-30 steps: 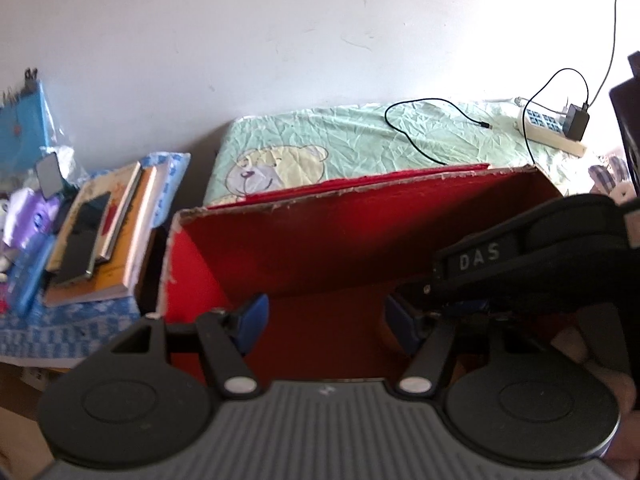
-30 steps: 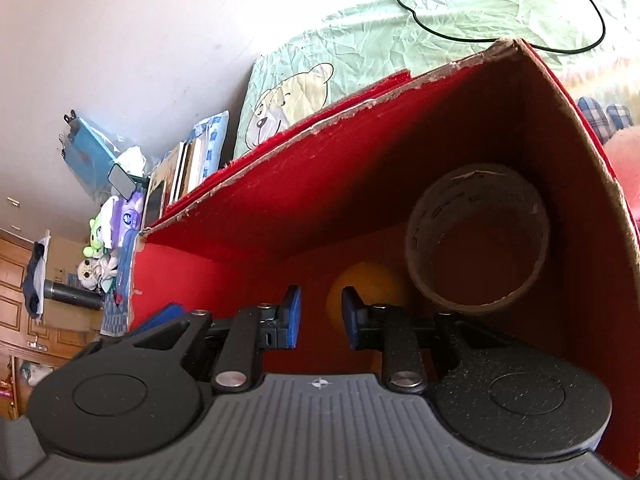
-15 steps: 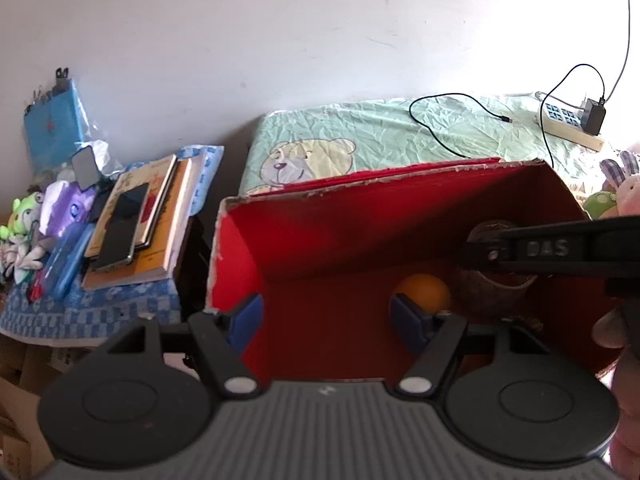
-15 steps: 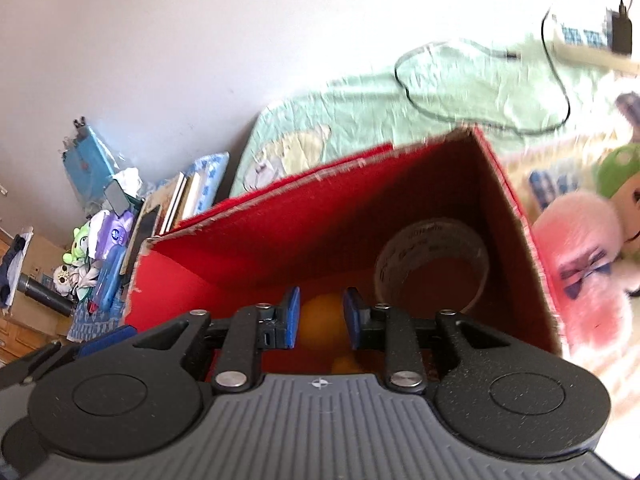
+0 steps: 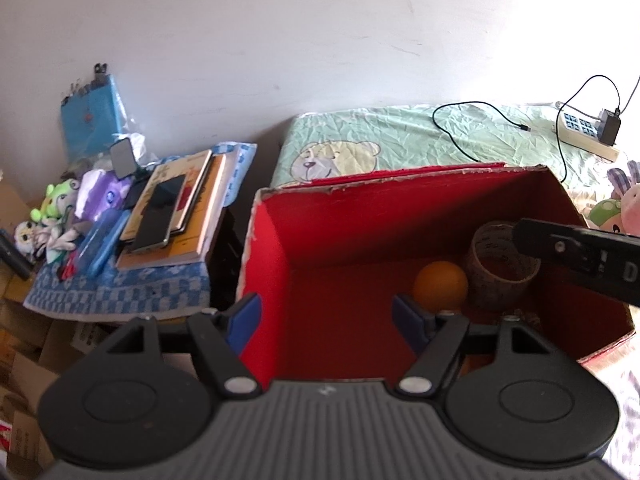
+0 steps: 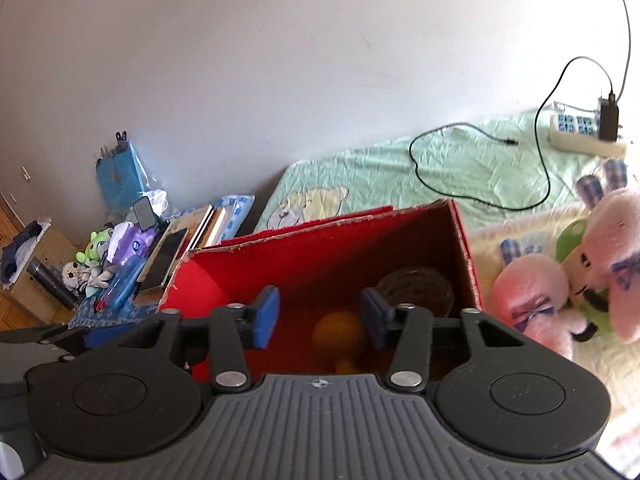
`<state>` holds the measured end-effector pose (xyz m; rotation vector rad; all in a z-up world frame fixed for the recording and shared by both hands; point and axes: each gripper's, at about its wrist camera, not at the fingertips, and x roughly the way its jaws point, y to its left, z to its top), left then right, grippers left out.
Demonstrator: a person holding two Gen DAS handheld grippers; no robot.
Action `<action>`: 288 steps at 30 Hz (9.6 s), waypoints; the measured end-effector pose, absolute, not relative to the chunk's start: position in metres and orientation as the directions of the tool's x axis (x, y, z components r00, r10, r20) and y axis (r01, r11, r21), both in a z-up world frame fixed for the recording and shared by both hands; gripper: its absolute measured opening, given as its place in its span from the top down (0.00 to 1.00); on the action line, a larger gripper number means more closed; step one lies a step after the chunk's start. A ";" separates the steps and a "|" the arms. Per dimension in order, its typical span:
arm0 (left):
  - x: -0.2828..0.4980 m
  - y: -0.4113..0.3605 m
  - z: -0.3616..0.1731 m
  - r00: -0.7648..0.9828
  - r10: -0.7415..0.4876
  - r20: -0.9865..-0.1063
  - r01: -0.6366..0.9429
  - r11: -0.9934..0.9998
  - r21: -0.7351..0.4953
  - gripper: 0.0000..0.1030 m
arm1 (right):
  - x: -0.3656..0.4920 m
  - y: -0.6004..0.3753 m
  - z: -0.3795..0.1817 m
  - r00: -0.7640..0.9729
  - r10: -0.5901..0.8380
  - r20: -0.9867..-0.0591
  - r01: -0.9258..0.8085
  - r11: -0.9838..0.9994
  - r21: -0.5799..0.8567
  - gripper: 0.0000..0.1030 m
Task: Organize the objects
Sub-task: 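Lift the open right gripper out of the box and back away, then move the right gripper down to the red printed gift box, then close the right gripper on the red gift box and lift it, then carry the red gift box into the red box and lower it, then open the right gripper to release the gift box inside, then lift the open right gripper out of the box and back away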
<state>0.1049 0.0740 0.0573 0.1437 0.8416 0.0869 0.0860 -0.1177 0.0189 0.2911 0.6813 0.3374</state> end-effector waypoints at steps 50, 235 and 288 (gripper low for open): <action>0.005 0.058 -0.004 0.498 -0.069 -0.865 0.008 0.997 -0.075 0.38 | 0.015 -0.145 -0.058 0.358 0.611 -0.706 -0.239 0.791 0.564 0.63; 0.149 0.093 0.023 0.563 -0.052 -0.825 0.149 0.988 0.039 0.36 | 0.147 -0.089 -0.029 0.506 0.493 -0.708 -0.111 0.851 0.513 0.71; 0.029 0.010 0.038 0.550 0.215 -0.807 -0.121 0.977 0.178 0.17 | 0.016 -0.177 -0.005 0.528 0.623 -0.578 -0.325 0.776 0.540 0.55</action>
